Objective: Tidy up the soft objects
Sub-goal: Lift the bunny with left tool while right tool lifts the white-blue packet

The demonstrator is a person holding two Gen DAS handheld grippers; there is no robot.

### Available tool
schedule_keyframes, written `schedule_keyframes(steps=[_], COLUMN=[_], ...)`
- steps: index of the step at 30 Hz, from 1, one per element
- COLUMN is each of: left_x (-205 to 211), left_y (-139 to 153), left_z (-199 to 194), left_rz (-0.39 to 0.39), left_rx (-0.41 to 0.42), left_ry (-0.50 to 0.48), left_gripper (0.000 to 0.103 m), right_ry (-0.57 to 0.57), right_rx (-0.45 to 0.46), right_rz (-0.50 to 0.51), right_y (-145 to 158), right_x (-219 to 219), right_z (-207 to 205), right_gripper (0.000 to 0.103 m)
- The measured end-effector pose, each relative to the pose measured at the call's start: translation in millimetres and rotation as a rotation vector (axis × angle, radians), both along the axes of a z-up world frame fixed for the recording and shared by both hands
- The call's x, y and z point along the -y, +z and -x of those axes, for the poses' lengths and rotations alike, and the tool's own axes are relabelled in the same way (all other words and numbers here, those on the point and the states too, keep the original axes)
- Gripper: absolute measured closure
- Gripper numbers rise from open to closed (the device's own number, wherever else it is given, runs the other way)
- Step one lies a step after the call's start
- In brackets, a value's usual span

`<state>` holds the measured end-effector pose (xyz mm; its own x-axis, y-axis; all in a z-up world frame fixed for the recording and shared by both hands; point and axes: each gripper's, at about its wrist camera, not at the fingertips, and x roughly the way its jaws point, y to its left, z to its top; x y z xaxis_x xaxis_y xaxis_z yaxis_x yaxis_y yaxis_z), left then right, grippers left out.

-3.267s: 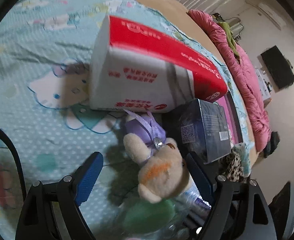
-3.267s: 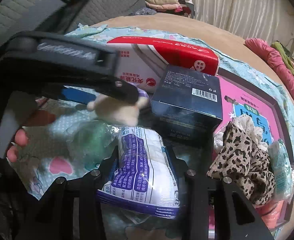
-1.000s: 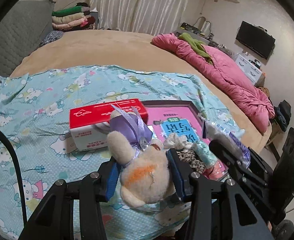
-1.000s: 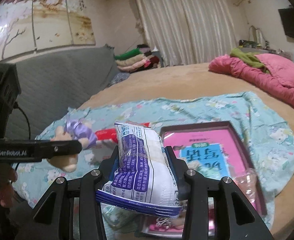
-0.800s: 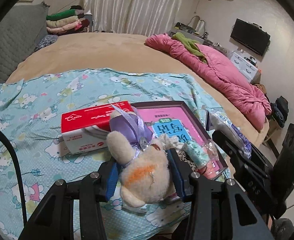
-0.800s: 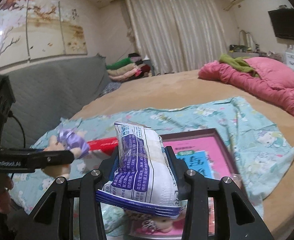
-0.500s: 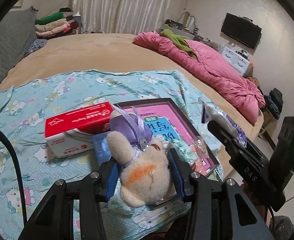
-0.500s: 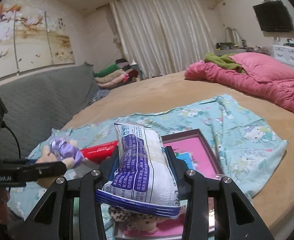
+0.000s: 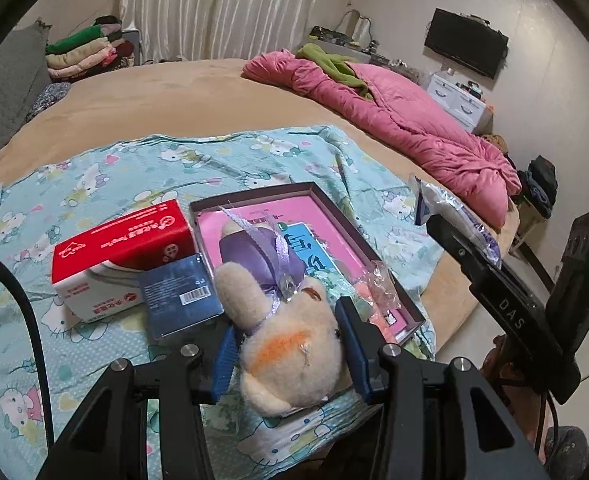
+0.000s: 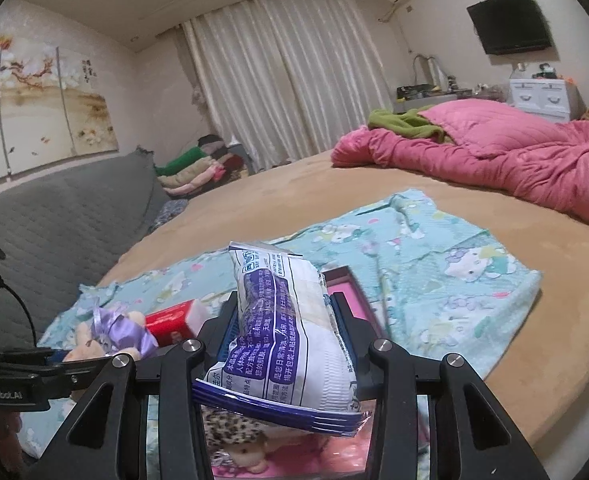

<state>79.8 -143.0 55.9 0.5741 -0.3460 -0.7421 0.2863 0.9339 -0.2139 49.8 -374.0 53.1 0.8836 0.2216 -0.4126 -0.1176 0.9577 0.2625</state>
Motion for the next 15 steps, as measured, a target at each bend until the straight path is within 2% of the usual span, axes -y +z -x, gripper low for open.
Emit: schedule_keyframes(steps=[4, 9, 15], left_x=[7.2, 16.7, 25.0], left_y=[-4.8, -15.4, -31.6], left_z=[-2.5, -8.0, -15.7], left_rz=[-0.015, -0.032, -0.043], left_rx=[-0.004, -0.024, -0.056], left_ry=[-0.012, -0.022, -0.036], left_gripper=[0.056, 0.056, 0.056], right_ry=[-0.039, -0.091, -0.103], right_rx=[-0.004, -0.014, -0.034], right_rz=[-0.015, 0.026, 0.019], right_y=[-1.9, -5.6, -13.5], right_x=[14.9, 26.4, 35.6], right_z=[0.4, 0.6, -1.5], right_gripper=[0.059, 0.059, 0.059])
